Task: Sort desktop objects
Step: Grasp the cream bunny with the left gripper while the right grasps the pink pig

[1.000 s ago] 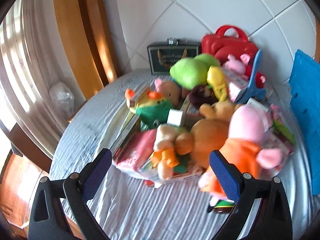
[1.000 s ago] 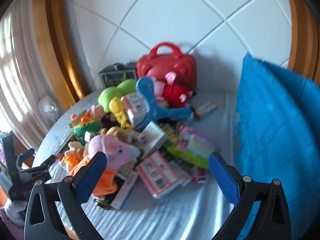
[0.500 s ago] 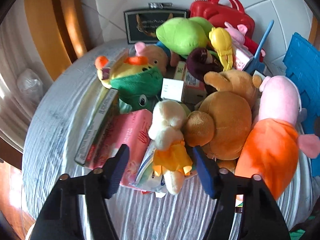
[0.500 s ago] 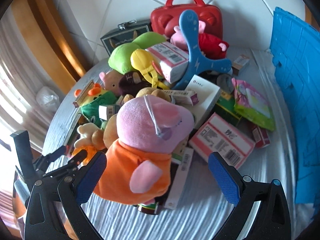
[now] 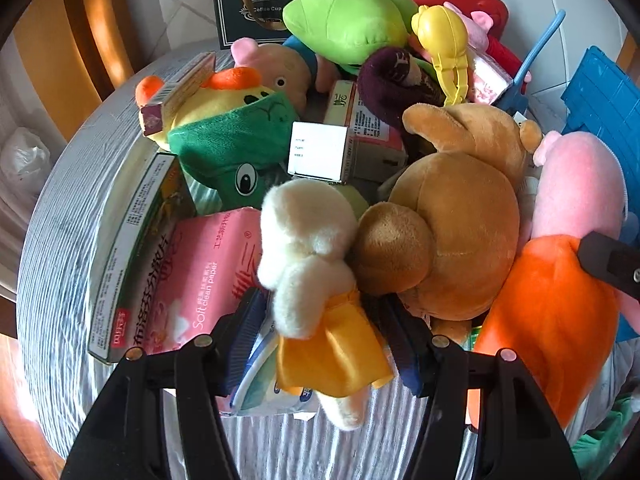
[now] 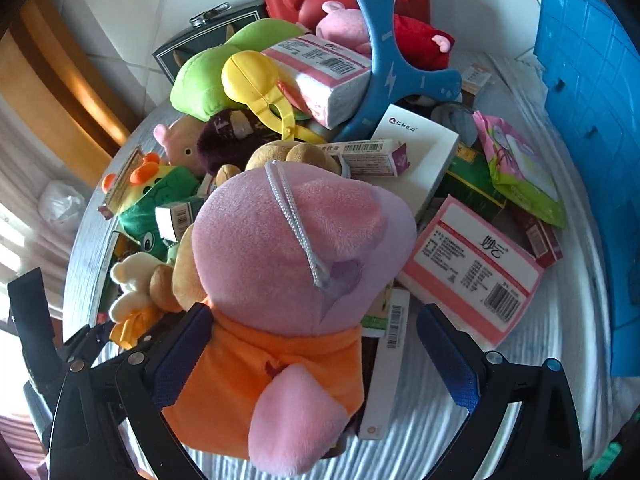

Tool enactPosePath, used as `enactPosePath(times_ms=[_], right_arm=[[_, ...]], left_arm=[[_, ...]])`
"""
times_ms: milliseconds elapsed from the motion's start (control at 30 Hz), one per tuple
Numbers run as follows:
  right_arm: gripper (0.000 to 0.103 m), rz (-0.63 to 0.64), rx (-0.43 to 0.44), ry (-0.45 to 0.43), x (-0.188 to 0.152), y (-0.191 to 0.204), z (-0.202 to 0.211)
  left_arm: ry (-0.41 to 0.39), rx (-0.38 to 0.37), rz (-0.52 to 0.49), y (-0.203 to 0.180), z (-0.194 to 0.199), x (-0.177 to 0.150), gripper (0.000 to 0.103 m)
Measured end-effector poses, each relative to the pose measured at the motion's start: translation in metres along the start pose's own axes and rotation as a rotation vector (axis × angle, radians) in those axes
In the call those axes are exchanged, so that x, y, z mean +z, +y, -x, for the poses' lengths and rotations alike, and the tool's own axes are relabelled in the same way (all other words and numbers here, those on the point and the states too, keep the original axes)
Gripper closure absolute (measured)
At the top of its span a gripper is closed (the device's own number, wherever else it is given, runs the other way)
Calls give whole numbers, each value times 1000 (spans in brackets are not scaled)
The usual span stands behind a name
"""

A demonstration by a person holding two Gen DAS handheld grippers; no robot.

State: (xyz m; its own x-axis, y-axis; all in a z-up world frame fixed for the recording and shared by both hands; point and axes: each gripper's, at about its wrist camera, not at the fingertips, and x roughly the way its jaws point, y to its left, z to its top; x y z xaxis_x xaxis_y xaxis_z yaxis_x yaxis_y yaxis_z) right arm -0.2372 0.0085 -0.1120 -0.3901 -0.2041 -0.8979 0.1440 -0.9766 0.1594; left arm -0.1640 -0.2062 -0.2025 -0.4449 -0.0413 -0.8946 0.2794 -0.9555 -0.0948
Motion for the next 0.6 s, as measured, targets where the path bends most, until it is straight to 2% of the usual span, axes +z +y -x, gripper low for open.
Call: enactPosePath(times_ms=[200, 333, 500, 533, 567, 600], right_arm=[[0, -32, 22, 31, 4, 1, -16], [0, -32, 26, 50, 6, 3, -26], [0, 0, 15, 36, 4, 7, -27], [1, 0, 18, 31, 3, 6, -27], [5, 1, 26, 21, 3, 6, -24], [14, 2, 40, 13, 3, 5, -22]], left_arm=[[3, 1, -10, 0, -5, 1, 44], [-5, -4, -19, 0, -3, -1, 49], [-21, 9, -26, 0, -1, -3, 63], [-22, 19, -24, 1, 0, -3, 68], [-23, 23, -16, 3, 0, -3, 69], [-27, 8, -6, 5, 1, -5, 69]])
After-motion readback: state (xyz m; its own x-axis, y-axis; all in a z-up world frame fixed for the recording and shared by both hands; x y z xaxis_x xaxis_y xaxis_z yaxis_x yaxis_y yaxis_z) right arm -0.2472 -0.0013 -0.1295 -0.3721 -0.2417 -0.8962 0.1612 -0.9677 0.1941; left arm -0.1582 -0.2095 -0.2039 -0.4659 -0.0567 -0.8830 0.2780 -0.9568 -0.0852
